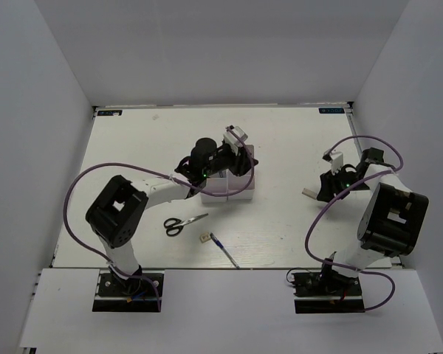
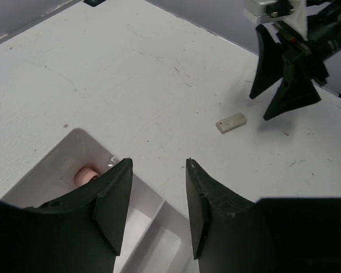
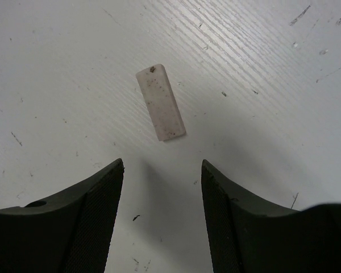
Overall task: Sort the stationery into containers
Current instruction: Pick up the pen from the corner of the board.
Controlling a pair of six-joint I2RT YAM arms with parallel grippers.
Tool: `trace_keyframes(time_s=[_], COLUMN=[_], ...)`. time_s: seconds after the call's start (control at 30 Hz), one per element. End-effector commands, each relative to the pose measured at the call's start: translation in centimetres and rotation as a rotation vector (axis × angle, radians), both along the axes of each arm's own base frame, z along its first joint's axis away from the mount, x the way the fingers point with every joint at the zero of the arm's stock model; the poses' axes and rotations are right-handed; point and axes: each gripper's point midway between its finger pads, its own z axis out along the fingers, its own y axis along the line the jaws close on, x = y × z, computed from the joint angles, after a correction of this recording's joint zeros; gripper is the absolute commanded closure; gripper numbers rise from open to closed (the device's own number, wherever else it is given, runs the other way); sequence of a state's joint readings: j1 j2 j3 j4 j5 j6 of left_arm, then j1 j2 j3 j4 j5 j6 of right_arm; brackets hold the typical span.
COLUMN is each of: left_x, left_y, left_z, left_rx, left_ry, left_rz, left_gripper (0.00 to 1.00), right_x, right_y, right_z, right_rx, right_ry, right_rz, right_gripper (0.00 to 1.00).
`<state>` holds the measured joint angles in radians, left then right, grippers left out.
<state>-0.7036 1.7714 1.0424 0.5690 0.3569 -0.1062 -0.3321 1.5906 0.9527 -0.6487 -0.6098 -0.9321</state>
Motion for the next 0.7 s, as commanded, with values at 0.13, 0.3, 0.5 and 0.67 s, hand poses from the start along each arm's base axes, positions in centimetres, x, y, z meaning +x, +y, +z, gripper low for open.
trace_keyframes(time_s=[0.13,0.3,0.5,0.67], left_x=[-6.6,-11.4,-16.5,-18.8], left_y=[0.2,7.2,10.4,11.4], left_z=[4.8,-0.6,-5.6,-8.4], left_rx=[0.086,0.362,0.323,0.309], left_ry=[-0.043,0.398,0.702,0.873], left_rz=[-0.005,0.462,0.723,0.996], left_gripper=[0.59,0.95,0.32,0.28], right_x=[0.8,-0.9,-0.3,-1.8], right_y=[-0.1,0.8,0.6,4.1], right_z=[0.6,1.9,4.7,8.7], right_rx=[-0.031,-0.029,-0.166,-0.012], right_ry=[-0.053,-0.055,-0.272,-0.268], right_rz=[0.001,-0.029,-0.091,-0.109], right_gripper=[0.4,0.25,0.09,0.09])
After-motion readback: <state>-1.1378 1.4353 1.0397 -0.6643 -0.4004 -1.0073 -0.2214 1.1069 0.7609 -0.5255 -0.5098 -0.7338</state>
